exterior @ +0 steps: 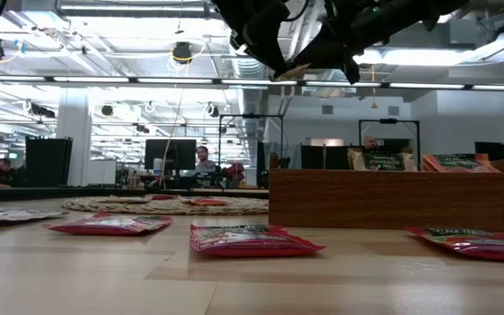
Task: Pick & Place Tea
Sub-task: Put the brown tea bag into the middle section of the wooden organizer
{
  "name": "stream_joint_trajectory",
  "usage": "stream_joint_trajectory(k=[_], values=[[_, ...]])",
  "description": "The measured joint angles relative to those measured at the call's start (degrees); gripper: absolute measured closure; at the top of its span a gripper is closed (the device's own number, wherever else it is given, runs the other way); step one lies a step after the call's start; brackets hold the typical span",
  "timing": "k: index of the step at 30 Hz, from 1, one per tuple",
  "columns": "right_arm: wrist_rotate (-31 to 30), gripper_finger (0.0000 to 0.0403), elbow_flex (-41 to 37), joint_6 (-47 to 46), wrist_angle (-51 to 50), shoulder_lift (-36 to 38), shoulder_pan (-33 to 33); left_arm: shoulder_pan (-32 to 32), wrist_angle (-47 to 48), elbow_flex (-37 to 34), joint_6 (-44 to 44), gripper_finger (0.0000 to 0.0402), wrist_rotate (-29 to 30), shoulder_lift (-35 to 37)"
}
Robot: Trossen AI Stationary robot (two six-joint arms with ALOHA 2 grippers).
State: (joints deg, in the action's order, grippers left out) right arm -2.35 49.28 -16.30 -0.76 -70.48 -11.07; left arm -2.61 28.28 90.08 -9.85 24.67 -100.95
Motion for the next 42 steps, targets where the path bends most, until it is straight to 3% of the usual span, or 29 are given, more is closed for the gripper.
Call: stream_joint_trajectory(k=[3, 18, 30, 37, 42], values=[[1.6, 0.0395, 0.0, 1.5, 0.0, 0.0, 0.0, 0.0, 0.1, 0.0, 0.0, 0.0401, -0.4, 0.0], [2.2, 0.0403, 0.0, 0.2, -0.5, 0.0, 0.0, 0.0, -0.1, 0.0, 0.4, 0.0393, 0.7, 0.0], [1.6, 0.0403, 0.0, 0.2, -0.7, 0.0, 0.0, 0.0, 0.8, 0.0, 3.0, 0.0275, 2.1, 0.0], [-2.3, 0.0403, -0.1, -0.4, -3.7, 2.1, -0.3, 0.4, 11.1, 0.0, 5.3, 0.0228, 8.7, 1.2], [-2.3, 0.0403, 0.0, -0.4, -7.8, 6.0, 1.2, 0.0, 21.4, 0.0, 14.0, 0.0225, 7.4, 2.6]])
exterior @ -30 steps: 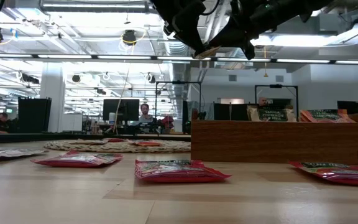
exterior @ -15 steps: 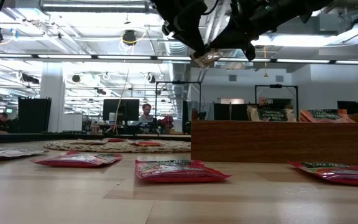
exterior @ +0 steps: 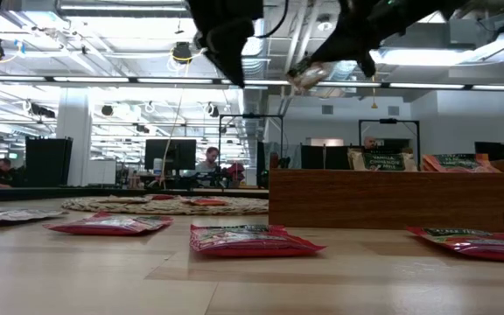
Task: Pick & Place Tea
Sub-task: Put the brown tea bag into the middle section of the wooden organizer
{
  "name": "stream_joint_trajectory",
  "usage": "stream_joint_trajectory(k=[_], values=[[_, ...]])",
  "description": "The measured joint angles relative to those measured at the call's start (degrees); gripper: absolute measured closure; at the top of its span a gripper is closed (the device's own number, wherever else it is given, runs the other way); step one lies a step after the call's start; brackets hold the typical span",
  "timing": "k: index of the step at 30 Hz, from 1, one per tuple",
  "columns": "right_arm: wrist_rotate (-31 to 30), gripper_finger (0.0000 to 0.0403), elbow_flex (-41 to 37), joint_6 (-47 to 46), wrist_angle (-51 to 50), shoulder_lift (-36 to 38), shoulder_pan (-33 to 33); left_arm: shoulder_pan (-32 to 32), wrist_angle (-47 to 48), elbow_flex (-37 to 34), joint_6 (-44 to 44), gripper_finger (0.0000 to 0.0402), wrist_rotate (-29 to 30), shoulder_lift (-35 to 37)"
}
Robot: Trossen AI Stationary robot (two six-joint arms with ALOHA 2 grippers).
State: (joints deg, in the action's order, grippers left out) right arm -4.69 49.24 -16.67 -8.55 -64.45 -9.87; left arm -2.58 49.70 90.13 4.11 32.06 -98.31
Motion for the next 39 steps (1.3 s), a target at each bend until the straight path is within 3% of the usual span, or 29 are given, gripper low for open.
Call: stream_joint_trajectory(k=[5, 8, 20, 32, 39], values=[[-0.6, 0.0403, -0.8, -0.4, -5.2, 3.2, 7.4, -0.1, 6.6, 0.0, 9.7, 0.0225, -1.8, 0.1], [-4.2, 0.0403, -3.8, -3.3, -5.7, 3.5, 13.8, -0.1, 7.0, 0.0, 11.7, 0.0225, -3.8, 0.1], [-31.2, 0.0403, -14.2, -21.0, 6.9, 3.2, 37.3, 0.1, 6.5, 0.0, 12.3, 0.0224, -8.3, 0.1], [-61.6, 0.0403, -15.9, -42.6, 7.6, -11.3, 54.4, 1.8, 6.6, 0.0, 13.5, 0.0224, -8.5, 0.1], [-64.9, 0.0403, -15.9, -51.6, 7.7, -19.1, 57.5, 1.8, 4.9, 0.0, 13.4, 0.0224, -9.7, 0.1]])
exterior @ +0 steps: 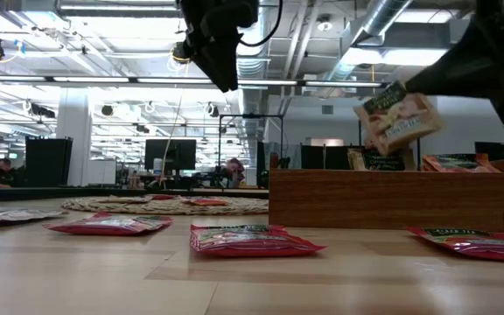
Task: Pick & Place Tea
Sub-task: Put the brown tea bag into the middle section of the wooden organizer
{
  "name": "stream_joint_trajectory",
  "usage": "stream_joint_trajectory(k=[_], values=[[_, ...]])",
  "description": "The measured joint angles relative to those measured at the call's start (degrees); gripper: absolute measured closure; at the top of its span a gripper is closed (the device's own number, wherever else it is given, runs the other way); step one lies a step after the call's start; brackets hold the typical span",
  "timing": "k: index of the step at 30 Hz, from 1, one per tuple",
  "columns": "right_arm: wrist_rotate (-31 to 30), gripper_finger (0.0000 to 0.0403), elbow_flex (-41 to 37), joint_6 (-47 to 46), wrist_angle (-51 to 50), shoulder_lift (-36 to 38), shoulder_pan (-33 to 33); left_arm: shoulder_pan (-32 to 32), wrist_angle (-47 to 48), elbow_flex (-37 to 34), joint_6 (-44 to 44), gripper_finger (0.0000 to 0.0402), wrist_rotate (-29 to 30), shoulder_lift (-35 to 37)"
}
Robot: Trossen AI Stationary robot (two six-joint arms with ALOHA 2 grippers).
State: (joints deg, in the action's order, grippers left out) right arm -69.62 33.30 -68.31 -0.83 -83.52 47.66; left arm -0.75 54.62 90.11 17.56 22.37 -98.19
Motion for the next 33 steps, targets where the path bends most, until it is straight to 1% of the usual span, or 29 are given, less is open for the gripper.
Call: stream_joint_trajectory(k=[6, 10, 14, 18, 26, 28, 31, 33], values=[[-2.4, 0.0403, 0.0, -5.6, 0.1, -4.2, 0.3, 0.0, -2.2, 0.0, -0.1, 0.0224, -2.5, 0.0], [-2.5, 0.0403, 0.0, -8.1, 0.5, -6.2, -0.2, 0.0, -2.4, 0.0, -0.1, 0.0224, -3.7, 0.0], [-2.5, 0.0403, 0.0, -8.2, 2.2, -7.7, -0.2, 0.0, -2.4, 0.0, -0.1, 0.0224, -3.7, 0.0], [-2.5, 0.0403, 0.0, -7.8, 2.2, -7.8, -0.6, 0.0, -2.5, 0.0, -0.1, 0.0224, -3.7, 0.0], [-2.3, 0.0403, 0.0, -7.8, 2.2, -7.7, -3.3, 0.0, -2.5, 0.0, -0.1, 0.0224, -3.7, 0.0], [-1.4, 0.0403, 0.0, -7.7, 2.2, -7.7, -4.0, 0.0, -2.5, 0.0, -0.1, 0.0224, -3.7, 0.0], [1.8, 0.0403, 0.0, -7.6, 2.1, -7.7, -5.1, 0.0, -2.5, 0.0, -0.1, 0.0224, -3.7, 0.0], [3.2, 0.0403, 0.0, -6.0, 2.3, -7.7, -5.5, 0.0, -2.5, 0.0, -0.1, 0.0224, -3.7, 0.0]])
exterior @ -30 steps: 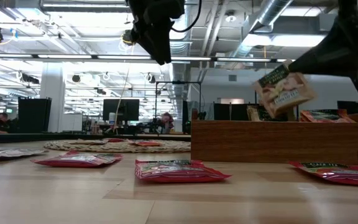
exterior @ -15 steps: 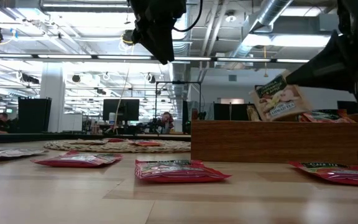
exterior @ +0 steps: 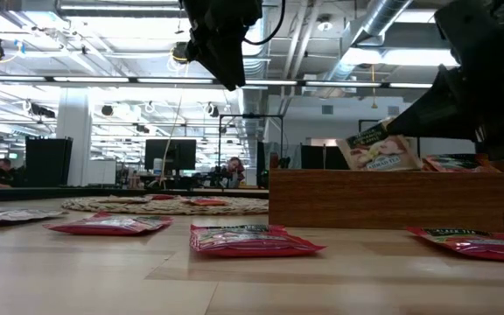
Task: Pick & Place Tea
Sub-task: Put the brown tea bag into the middle section of the wooden organizer, then put the brown tea bag into the middle section of the brown bin
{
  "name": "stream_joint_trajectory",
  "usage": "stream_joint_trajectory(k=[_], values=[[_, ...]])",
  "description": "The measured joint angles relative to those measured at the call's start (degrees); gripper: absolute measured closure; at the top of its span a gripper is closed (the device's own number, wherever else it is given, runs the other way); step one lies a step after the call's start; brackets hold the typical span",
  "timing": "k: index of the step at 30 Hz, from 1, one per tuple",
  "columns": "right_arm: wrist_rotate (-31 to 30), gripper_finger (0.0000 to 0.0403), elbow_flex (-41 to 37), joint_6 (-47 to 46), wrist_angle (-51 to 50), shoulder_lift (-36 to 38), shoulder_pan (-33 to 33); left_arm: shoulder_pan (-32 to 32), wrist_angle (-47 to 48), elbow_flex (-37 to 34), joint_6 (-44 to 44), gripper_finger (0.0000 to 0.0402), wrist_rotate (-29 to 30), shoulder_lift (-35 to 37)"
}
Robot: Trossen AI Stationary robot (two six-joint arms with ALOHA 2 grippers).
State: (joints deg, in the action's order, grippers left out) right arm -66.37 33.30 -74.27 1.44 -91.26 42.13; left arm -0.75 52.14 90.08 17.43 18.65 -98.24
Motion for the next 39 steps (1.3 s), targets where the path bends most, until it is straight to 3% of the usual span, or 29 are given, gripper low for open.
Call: stream_joint_trajectory(k=[18, 33, 36, 39], values=[[0.4, 0.04, 0.0, 2.8, 0.8, 0.0, -0.2, 0.0, 0.0, 0.0, -0.5, 0.0224, 0.0, 0.0], [0.3, 0.0245, 0.0, 3.0, 0.3, 2.1, -0.3, 0.0, 0.0, 0.0, -1.6, 0.0224, 0.0, 0.0], [-0.3, 0.0236, 0.2, 8.5, 0.3, 5.8, -0.8, 0.0, 0.0, 0.0, -1.6, 0.0224, 0.0, 0.0], [-2.2, 0.0239, 1.6, 20.6, 0.3, 11.1, -2.2, 0.0, 0.1, 0.0, -1.7, 0.0224, 0.0, 0.0]])
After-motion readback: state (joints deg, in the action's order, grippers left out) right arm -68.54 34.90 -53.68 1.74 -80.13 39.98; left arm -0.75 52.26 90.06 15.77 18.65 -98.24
